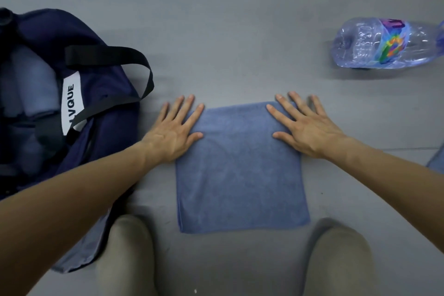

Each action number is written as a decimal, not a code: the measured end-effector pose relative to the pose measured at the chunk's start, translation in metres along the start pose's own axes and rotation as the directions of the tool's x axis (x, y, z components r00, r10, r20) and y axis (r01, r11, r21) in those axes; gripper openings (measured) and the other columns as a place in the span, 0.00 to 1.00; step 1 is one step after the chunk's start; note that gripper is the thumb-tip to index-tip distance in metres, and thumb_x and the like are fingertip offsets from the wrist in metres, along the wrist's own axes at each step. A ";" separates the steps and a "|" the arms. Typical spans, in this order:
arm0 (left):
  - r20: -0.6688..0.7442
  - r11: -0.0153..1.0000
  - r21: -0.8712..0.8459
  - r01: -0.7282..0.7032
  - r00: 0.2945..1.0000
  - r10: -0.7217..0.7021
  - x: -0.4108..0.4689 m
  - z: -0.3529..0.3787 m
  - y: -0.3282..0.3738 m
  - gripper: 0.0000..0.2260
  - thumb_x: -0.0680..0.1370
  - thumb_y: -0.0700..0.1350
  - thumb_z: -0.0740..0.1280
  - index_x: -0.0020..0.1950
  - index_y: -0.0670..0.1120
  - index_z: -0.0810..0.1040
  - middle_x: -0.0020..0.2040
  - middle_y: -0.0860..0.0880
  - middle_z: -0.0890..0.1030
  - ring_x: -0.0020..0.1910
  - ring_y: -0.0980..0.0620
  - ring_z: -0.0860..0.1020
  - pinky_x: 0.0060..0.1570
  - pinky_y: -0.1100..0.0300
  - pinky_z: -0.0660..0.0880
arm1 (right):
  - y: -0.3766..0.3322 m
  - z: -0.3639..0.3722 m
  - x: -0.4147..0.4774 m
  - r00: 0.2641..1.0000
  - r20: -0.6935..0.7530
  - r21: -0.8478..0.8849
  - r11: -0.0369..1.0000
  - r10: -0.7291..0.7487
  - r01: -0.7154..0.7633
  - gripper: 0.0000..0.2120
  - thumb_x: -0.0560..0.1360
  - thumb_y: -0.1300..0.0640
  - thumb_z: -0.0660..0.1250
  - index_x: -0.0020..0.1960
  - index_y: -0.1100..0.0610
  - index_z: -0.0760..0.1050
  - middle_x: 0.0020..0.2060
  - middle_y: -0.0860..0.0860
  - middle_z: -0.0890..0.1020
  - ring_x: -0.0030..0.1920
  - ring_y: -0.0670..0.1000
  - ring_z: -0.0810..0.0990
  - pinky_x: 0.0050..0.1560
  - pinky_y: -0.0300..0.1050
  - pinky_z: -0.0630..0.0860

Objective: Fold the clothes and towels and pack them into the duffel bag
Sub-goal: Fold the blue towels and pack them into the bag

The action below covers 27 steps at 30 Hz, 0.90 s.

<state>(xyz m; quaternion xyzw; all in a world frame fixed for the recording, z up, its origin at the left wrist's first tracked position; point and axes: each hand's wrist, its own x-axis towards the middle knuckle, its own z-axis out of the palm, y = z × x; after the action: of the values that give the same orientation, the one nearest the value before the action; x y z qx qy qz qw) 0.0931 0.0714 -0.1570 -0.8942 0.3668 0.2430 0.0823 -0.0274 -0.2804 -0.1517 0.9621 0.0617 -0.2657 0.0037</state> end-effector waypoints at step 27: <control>-0.363 0.965 -0.256 -0.052 0.931 -0.046 0.061 -0.060 -0.039 0.11 0.81 0.42 0.66 0.60 0.48 0.85 0.59 0.44 0.82 0.57 0.38 0.78 0.60 0.47 0.73 | 0.032 -0.032 0.037 0.965 -0.252 0.419 0.907 0.064 0.049 0.28 0.78 0.48 0.48 0.70 0.62 0.71 0.69 0.52 0.71 0.71 0.56 0.65 0.70 0.60 0.65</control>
<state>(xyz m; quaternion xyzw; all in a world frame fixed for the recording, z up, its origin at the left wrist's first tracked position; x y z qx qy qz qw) 0.1800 0.0422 -0.1358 -0.9262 0.3418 0.1187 -0.1065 0.0244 -0.3068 -0.1442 0.9668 -0.0011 -0.1440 -0.2111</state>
